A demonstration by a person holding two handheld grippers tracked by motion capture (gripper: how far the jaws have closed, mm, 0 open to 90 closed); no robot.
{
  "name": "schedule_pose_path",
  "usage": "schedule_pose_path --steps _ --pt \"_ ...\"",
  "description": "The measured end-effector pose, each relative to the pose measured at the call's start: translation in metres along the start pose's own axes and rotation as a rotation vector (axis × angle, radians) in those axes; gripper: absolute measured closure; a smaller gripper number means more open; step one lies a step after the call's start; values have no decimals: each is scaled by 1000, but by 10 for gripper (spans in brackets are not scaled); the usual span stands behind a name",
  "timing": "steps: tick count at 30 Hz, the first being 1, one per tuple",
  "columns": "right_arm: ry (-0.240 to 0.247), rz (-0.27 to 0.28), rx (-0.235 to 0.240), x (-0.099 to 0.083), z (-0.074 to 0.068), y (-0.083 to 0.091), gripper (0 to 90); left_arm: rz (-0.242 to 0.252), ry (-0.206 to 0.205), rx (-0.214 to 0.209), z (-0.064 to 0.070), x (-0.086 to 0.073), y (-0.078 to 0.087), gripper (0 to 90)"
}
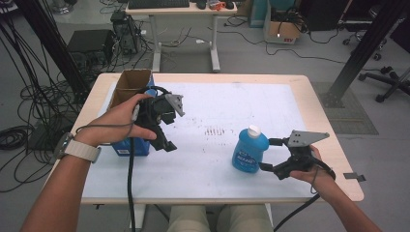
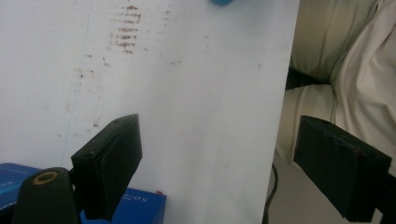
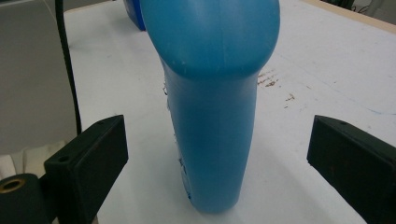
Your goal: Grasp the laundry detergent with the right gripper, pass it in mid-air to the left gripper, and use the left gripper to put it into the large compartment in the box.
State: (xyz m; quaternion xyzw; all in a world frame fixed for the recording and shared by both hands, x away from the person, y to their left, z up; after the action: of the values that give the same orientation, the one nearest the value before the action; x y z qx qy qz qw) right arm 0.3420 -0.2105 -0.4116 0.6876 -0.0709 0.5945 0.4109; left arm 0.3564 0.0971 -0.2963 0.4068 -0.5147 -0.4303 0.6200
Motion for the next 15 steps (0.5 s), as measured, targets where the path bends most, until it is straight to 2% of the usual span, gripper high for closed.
schedule_pose_path --steps 15 --pt "-2 0 -1 0 0 0 50 3 2 1 0 -1 0 155"
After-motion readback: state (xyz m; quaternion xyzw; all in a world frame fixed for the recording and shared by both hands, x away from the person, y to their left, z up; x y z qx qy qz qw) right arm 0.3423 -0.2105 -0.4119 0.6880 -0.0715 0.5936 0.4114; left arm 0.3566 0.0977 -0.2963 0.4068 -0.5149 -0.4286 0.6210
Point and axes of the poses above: each handheld gripper's, and its own axes: y roughly backward along the jaws, x roughly out of its top, z roughly to its right, the point moved 8 cm from there along -y, roughly forward along the jaws, and after that the axes turned 13 degrees about -x, right-handed, at the moved point
